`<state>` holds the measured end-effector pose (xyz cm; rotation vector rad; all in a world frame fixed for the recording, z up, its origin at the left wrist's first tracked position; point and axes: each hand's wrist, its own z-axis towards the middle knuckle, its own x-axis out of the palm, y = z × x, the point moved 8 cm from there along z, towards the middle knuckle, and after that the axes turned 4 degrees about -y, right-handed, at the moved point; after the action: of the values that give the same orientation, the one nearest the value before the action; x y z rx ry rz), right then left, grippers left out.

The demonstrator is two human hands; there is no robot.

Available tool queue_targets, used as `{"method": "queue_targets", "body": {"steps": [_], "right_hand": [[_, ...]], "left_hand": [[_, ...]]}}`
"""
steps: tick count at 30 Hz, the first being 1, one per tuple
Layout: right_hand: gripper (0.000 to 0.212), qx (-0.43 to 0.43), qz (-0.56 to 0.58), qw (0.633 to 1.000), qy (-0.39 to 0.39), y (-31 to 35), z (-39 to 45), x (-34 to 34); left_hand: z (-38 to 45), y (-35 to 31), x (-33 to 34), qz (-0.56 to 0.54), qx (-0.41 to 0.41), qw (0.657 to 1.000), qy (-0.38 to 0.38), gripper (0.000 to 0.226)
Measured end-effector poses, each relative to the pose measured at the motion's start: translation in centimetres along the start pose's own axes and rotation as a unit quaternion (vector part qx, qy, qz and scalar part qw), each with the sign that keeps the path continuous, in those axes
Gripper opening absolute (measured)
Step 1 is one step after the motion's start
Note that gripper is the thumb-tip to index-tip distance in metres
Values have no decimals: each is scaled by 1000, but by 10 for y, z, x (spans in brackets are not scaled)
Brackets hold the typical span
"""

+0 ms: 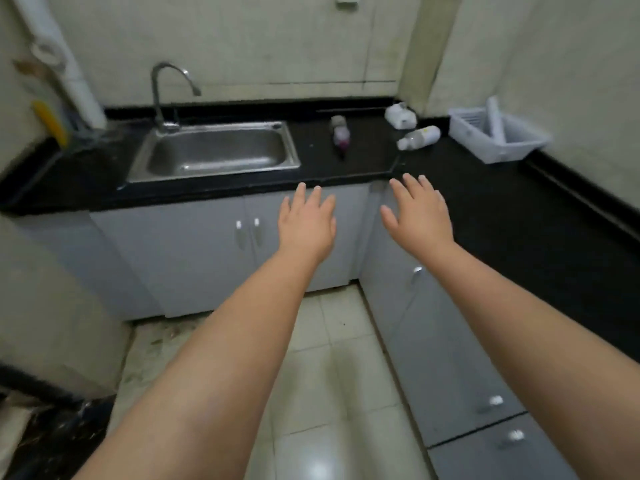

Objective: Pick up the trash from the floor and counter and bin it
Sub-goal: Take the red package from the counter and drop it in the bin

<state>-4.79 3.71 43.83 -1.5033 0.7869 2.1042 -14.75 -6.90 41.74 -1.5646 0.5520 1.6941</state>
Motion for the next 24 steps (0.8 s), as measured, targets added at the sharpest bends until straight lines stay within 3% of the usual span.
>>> {"method": "queue_targets", "body": {"steps": [6,15,19,24], "right_hand": [[52,106,-23,994,-23,-156,45,-40],[52,223,-35,973,-37,-299,92,-50],[50,332,-65,940,-46,-379,79,-53],[49,493,-98,863,-46,-453,13,-58]], "left_hand": [[91,-143,14,-32,76,997,-2,46],[194,-270,53,7,204,978,35,44],[225,-355,84,-9,312,948,60,44],[214,-458,124,-19,474,874,103,44]]}}
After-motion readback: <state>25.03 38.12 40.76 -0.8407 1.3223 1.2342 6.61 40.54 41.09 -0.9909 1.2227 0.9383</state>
